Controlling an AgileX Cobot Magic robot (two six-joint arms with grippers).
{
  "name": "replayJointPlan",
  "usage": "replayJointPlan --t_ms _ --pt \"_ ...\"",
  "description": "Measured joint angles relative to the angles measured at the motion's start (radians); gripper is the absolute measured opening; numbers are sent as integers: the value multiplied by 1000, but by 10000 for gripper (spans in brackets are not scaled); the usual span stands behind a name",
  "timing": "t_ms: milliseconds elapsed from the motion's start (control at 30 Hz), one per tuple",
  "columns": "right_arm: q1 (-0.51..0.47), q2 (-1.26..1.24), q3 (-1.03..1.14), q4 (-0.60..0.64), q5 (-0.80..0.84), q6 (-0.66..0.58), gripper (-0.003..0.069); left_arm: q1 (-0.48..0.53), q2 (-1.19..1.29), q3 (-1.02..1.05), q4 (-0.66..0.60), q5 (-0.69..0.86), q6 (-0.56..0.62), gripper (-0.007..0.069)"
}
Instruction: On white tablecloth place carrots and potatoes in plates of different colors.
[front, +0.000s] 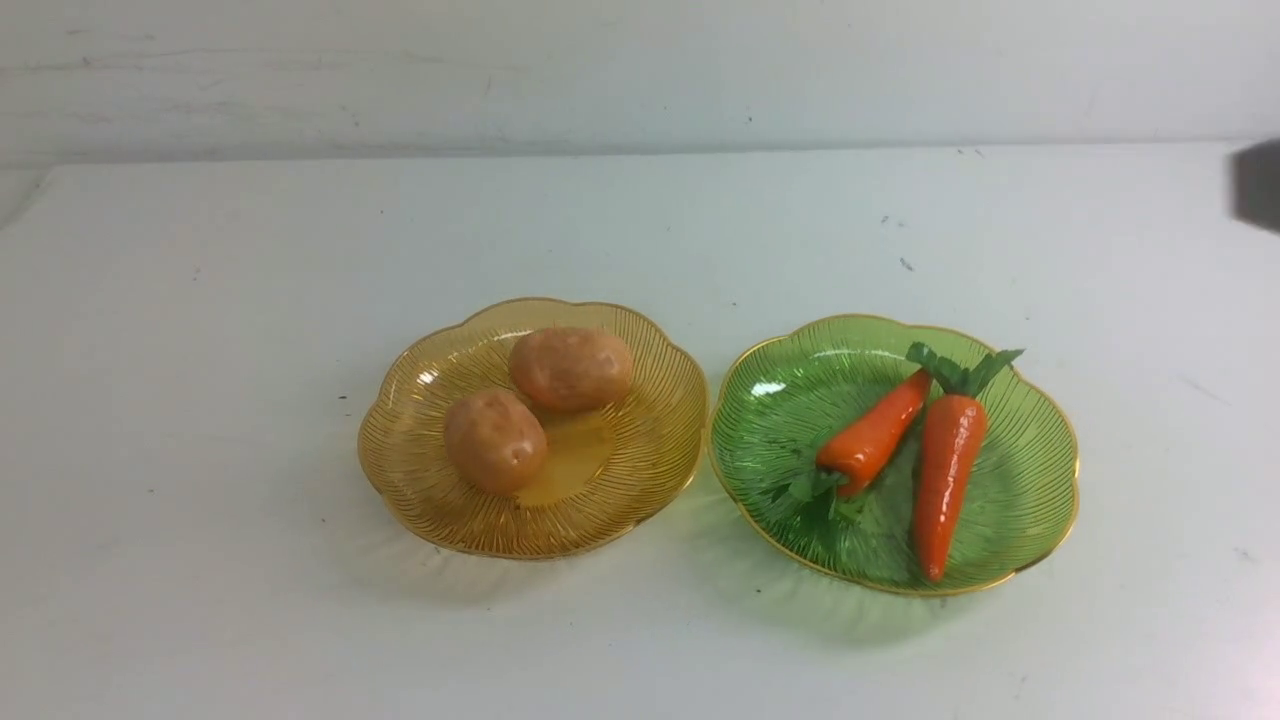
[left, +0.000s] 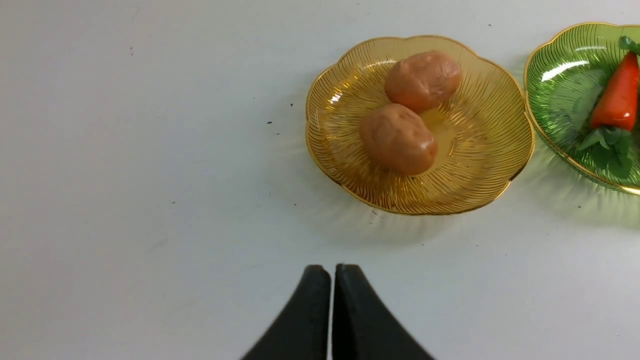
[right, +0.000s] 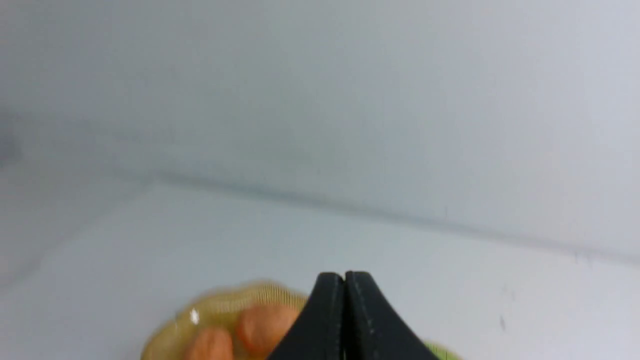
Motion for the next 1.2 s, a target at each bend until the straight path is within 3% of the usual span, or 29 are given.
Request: replayJointPlan --t_ms 167,400,633,900,1200 --pt "0 -277 128 -61 -43 91 -15 0 0 0 0 -36 0 -3" --pt "0 -474 252 -167 -125 110 -15 0 -9 10 -2 -96 2 -3" --pt "0 -482 275 -193 -181 114 -15 -1 -201 232 -58 -277 19 -3" --pt "0 -482 275 -198 -178 114 -15 -1 -433 539 -66 -644 19 -3" --pt "0 -482 275 -198 -178 114 -15 -1 -439 592 -66 -691 19 -3"
